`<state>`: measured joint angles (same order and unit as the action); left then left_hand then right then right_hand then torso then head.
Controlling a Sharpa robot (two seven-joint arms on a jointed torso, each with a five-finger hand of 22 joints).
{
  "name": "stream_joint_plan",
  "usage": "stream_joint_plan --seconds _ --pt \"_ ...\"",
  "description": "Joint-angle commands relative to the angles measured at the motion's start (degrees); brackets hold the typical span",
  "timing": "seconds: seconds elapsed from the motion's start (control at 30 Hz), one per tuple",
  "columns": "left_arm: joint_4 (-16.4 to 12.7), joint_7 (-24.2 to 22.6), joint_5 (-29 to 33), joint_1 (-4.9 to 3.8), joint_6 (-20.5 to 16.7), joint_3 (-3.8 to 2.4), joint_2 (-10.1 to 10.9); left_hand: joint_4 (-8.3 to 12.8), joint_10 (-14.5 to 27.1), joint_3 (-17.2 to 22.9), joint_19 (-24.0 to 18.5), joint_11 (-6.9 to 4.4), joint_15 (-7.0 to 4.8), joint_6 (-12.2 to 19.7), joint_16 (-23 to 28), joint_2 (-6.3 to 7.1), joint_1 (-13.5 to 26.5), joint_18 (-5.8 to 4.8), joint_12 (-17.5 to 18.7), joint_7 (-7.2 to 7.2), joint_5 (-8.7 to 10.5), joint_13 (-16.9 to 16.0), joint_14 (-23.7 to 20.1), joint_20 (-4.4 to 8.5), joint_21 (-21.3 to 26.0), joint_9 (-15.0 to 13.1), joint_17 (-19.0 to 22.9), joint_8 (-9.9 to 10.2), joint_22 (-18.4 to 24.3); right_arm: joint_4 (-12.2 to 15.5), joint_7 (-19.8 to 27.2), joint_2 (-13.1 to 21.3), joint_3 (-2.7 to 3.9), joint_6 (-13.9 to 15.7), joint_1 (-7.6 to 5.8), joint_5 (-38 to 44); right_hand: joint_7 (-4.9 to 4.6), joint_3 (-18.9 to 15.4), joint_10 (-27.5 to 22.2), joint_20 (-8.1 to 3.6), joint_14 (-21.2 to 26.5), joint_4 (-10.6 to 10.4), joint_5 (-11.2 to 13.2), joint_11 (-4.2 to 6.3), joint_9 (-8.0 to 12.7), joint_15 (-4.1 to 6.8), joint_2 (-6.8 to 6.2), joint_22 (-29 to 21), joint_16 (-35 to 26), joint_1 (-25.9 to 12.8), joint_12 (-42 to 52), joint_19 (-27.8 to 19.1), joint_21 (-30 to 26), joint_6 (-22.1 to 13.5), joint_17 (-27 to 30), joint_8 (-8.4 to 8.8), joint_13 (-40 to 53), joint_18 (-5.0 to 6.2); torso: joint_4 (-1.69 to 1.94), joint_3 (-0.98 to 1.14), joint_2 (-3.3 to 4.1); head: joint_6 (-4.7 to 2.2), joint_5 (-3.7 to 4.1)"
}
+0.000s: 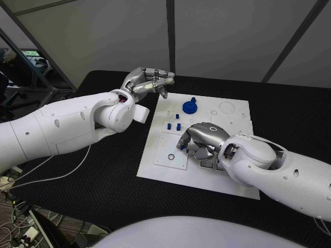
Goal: Assemble the parts on the task board
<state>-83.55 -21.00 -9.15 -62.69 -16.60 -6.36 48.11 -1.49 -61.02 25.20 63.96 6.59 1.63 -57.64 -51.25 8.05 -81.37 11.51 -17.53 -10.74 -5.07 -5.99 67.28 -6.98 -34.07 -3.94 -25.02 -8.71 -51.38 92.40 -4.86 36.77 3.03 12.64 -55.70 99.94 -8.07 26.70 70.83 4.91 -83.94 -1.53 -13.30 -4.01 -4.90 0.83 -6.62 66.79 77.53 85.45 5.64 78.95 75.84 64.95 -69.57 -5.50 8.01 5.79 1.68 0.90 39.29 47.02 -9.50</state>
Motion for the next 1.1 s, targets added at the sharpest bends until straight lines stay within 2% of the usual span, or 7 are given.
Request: stream_joint_plan --seconds 0.03,0.53,0.67,0.73,0.87,1.1 --pt "0.0 0.1 0.1 -0.11 0.8 -0.04 -0.1 -0.1 0.4 -0.3 -0.4 -0.13 -0.01 0.4 0.2 -0.37 0.1 -1.1 -0.3 -0.05 0.15 0.0 -0.2 -0.08 0.2 0.0 0.1 -0.3 0.1 0.2 -0.2 0.2 -0.19 -1.2 0.03 0.4 -0.25 0.3 0.6 0.15 -2.6 0.2 0.2 0.0 -0.1 -0.04 -0.09 0.1 0.2 -0.5 0.0 0.3 0.2 0.0 -0.1 -0.12 0.1 -0.99 -0.01 0.03 0.02 0.06 -0.03" --pt "0.1 0.4 0.1 -0.1 1.1 -0.02 -0.1 -0.1 0.5 -0.4 -0.4 -0.1 0.02 0.5 0.2 -0.37 0.2 -1.1 -0.4 -0.07 0.16 -0.1 -0.3 -0.1 0.2 0.0 0.1 -0.3 0.1 0.1 -1.8 0.1 -0.28 -1.0 0.03 1.2 -0.4 0.0 0.1 0.23 -2.6 0.3 0.4 -0.15 0.0 -0.15 -0.4 0.0 0.2 -1.6 -0.6 0.1 0.1 -0.5 0.1 0.32 0.0 -0.95 0.01 0.0 0.01 0.05 0.12" --pt "0.1 0.5 0.1 -0.1 1.2 -0.02 -0.1 -0.1 0.5 -0.5 -0.4 -0.09 0.03 0.5 0.2 -0.37 0.2 -1.1 -0.4 -0.08 0.17 -0.1 -0.3 -0.11 0.3 0.0 0.1 -0.3 0.1 0.0 -2.4 0.0 -0.28 -0.2 0.03 1.5 -1.26 -0.1 -2.1 0.64 -2.5 0.0 0.6 -0.96 0.5 -0.78 -1.0 -0.3 0.2 -2.9 -2.0 -0.1 -0.1 -2.7 0.2 1.6 -0.5 -0.93 -0.02 0.0 0.04 0.0 0.15" --pt "0.1 0.6 0.1 -0.1 1.3 -0.01 -0.1 -0.1 0.6 -0.5 -0.4 -0.08 0.04 0.5 0.2 -0.36 0.2 -1.1 -0.5 -0.09 0.17 -0.1 -0.3 -0.12 0.3 0.0 0.1 -0.4 0.1 0.0 -2.6 0.0 -0.28 0.5 0.03 1.7 -1.76 -0.1 -4.1 1.08 -2.5 -0.1 0.5 -1.56 1.0 -1.33 -1.62 -0.6 0.4 -3.7 -2.2 -0.3 -0.3 -4.9 0.1 2.11 -0.9 -0.88 -0.02 0.0 0.04 0.0 0.15" --pt "0.1 0.7 0.1 -0.1 1.4 0.0 -0.1 -0.2 0.6 -0.6 -0.4 -0.06 0.05 0.6 0.2 -0.36 0.3 -1.1 -0.5 -0.1 0.18 -0.1 -0.3 -0.14 0.3 0.0 0.1 -0.4 0.2 0.0 -2.8 0.0 -0.28 1.5 0.03 2.1 -1.51 -0.2 -7.3 1.58 -2.4 -0.1 0.6 -1.96 1.2 -1.68 -2.41 -1.8 0.4 -4.4 -2.0 -1.1 -1.1 -7.6 0.2 2.02 -1.7 -0.59 -0.02 0.01 0.02 0.01 0.23" --pt "0.1 0.9 0.1 -0.1 1.8 0.03 -0.1 -0.2 0.7 -0.7 -0.4 -0.04 0.08 0.7 0.2 -0.36 0.4 -1.1 -0.6 -0.12 0.19 -0.1 -0.3 -0.16 0.4 0.0 0.2 -0.4 0.2 0.1 -2.9 0.1 -0.28 2.6 0.03 2.6 -1.47 -0.2 -8.2 1.72 -2.3 0.1 0.6 -2.08 1.1 -1.75 -2.51 -2.4 0.2 -4.5 -1.8 -1.5 -1.5 -8.0 0.6 1.86 -1.9 -0.46 0.01 0.04 -0.01 -0.14 0.45"
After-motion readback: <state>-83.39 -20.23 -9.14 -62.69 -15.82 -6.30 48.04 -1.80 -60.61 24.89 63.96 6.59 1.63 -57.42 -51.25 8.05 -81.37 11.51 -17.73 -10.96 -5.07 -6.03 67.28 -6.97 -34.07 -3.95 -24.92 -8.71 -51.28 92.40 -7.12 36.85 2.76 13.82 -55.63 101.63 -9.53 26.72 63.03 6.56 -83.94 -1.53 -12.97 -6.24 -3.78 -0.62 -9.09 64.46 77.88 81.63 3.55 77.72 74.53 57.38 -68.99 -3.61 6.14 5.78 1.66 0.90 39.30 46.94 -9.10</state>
